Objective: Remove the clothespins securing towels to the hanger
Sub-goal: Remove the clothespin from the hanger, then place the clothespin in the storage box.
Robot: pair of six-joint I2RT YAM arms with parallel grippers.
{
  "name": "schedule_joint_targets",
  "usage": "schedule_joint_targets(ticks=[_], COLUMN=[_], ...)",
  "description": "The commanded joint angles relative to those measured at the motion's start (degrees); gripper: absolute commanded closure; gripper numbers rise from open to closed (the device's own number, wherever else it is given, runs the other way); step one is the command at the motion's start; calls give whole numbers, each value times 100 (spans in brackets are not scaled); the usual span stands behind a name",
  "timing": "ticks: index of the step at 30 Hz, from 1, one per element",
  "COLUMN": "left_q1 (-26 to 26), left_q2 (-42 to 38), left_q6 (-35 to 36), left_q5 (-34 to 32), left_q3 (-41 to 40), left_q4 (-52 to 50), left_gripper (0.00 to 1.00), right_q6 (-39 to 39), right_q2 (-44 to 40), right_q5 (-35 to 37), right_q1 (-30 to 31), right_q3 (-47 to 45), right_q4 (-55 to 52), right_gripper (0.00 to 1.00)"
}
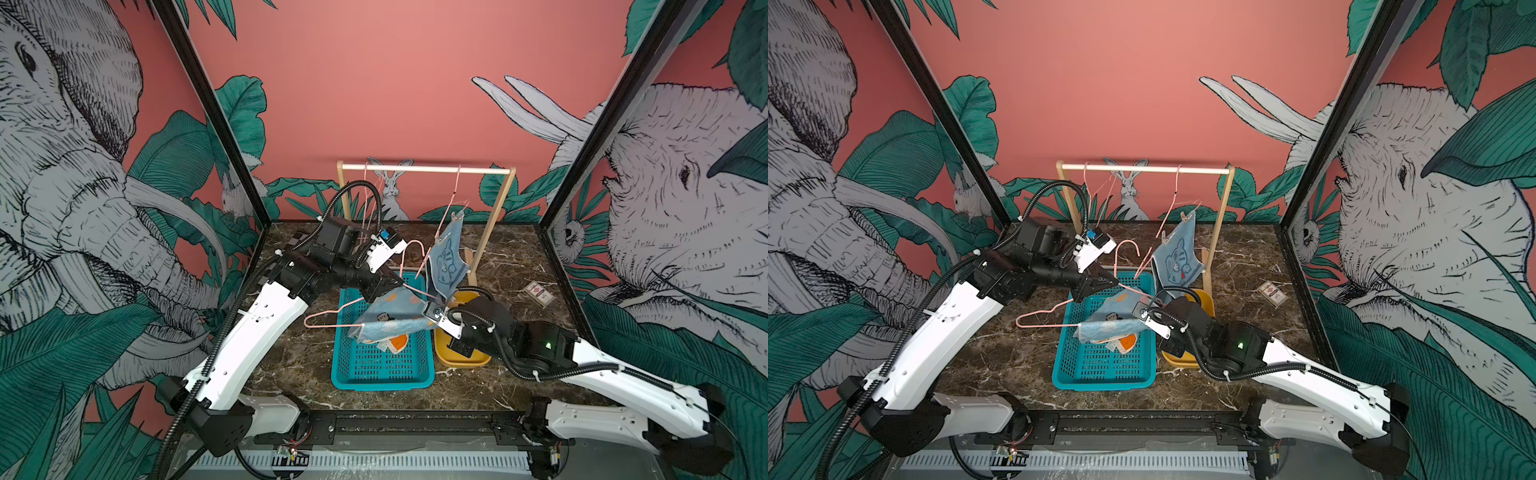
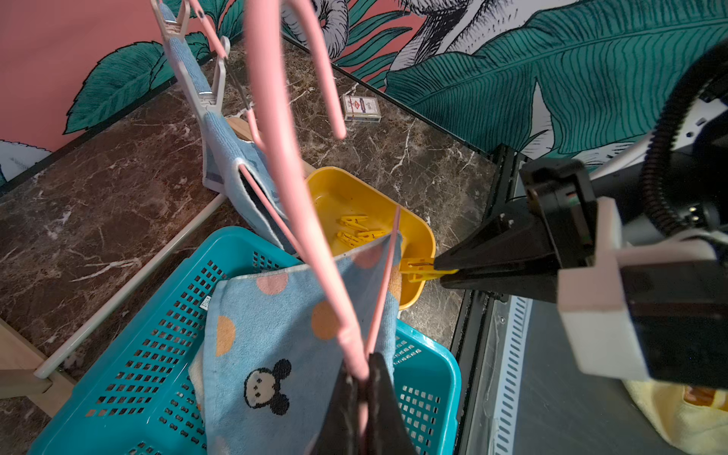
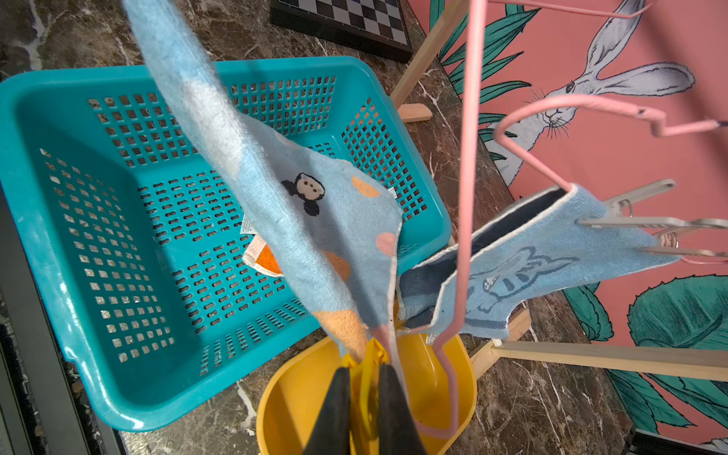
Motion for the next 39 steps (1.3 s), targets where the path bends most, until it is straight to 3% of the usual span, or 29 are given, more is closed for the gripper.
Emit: schedule_joint_targets(ticks=[1,10,15,23,31,34,39], left_q1=[35,37,37,33,33,31,32], left_q2=[-166,-197,-151,-225,-351,-360,-378], left_q6=[107,40,-90,-110,-77,-77,-68], left_q5=[-30,-876,-1552,-1415,-1333,-1329,-1281], left_q3=[-66,-96,-24,19,110,120,109], left_q4=[-60,-52,-24,27,-36,-41,-5], left_gripper=[100,100,100,100,100,100,100], right_q6=[96,890,1613,2378,2642,2703,2778], right_q2=[-85,-893,-1137,-757,70,270,289], right_q5=[-4,398,675,-50,-599,-619,-654], right_q1=[26,-29,-469,-1583,-1981,-2065,-2188], right_q3=[207,-594,-1260,-2391,-2872,-2934,-3043], right_q4=[50,58,118,1220,2249,2371,2445], right_gripper=[100,100,100,100,99,96,77])
